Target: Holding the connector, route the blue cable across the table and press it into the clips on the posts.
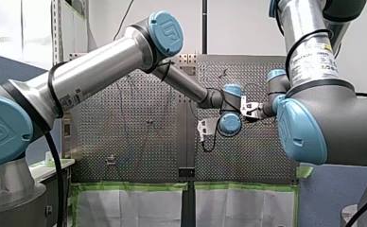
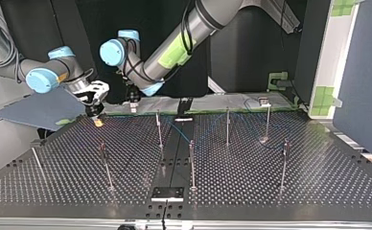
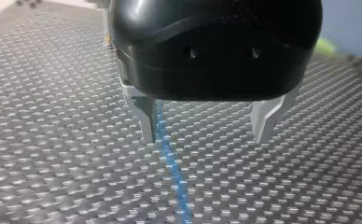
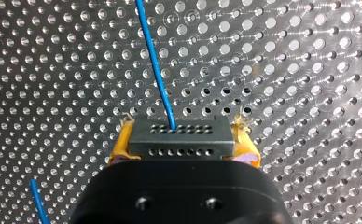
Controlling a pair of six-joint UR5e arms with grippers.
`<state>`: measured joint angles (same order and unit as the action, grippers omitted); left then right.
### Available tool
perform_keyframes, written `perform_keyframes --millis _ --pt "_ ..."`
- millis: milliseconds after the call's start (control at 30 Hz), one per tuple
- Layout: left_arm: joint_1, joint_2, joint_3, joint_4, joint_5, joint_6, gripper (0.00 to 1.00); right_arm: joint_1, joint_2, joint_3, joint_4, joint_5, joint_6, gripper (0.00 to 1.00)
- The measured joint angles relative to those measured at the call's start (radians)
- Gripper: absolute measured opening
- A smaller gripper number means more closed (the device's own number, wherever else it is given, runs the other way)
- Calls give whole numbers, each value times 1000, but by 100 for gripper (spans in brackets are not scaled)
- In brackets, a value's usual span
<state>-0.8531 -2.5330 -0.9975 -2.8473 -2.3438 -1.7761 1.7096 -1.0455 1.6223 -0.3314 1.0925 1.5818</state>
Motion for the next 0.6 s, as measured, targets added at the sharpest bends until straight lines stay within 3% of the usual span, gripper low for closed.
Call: perform_keyframes --millis 267,600 --pt "23 -3 32 43 13 -1 100 0 0 0 -1 0 0 0" --pt "51 -27 51 14 51 -7 100 -1 0 0 -1 -3 0 0"
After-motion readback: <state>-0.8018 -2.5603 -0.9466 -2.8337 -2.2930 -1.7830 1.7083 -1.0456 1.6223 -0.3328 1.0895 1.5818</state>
